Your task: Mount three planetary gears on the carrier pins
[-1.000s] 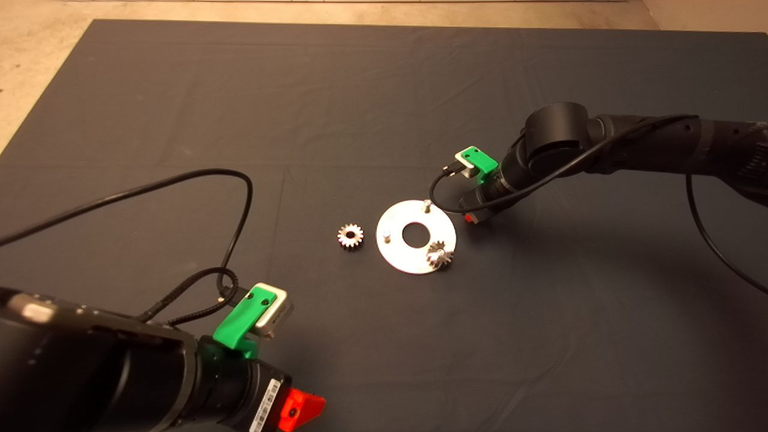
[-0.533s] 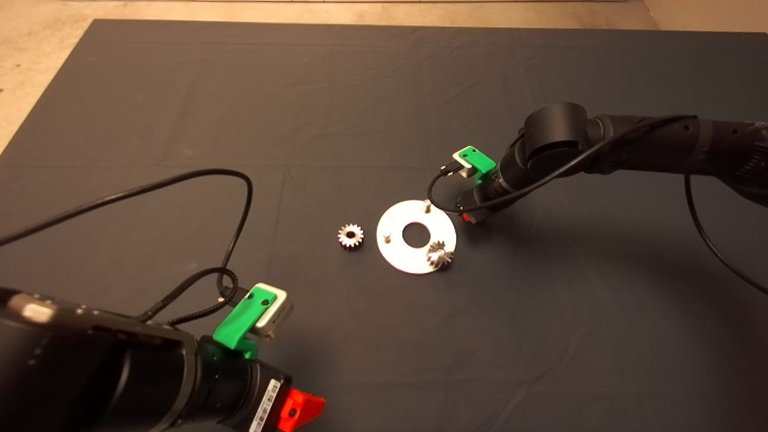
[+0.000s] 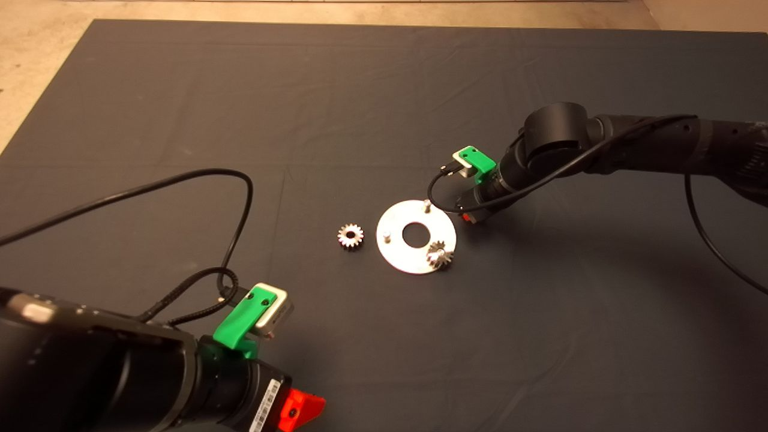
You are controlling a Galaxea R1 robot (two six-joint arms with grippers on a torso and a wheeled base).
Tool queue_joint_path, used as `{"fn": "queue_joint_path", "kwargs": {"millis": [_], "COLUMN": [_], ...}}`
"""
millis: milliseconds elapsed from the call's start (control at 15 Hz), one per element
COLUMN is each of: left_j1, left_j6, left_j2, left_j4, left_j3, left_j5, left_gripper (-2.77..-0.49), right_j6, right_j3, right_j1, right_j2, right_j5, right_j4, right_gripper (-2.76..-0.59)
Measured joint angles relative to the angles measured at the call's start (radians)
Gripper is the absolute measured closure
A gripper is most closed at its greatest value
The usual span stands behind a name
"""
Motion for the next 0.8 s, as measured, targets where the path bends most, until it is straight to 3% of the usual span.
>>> {"fn": "queue_joint_path", "kwargs": {"millis": [800], "left_j1": [0.0], "left_j6": [0.0], "left_j2": [0.0], "left_j4": [0.0], "left_j3": [0.0], "left_j5": [0.0], "left_gripper": [-2.77], "right_j6": [-0.001], "right_j3": [0.0], "right_j1": [0.0], "right_j2": [0.0], "right_j5": [0.0], "right_j4": [0.0], "right_gripper": [-0.61]}}
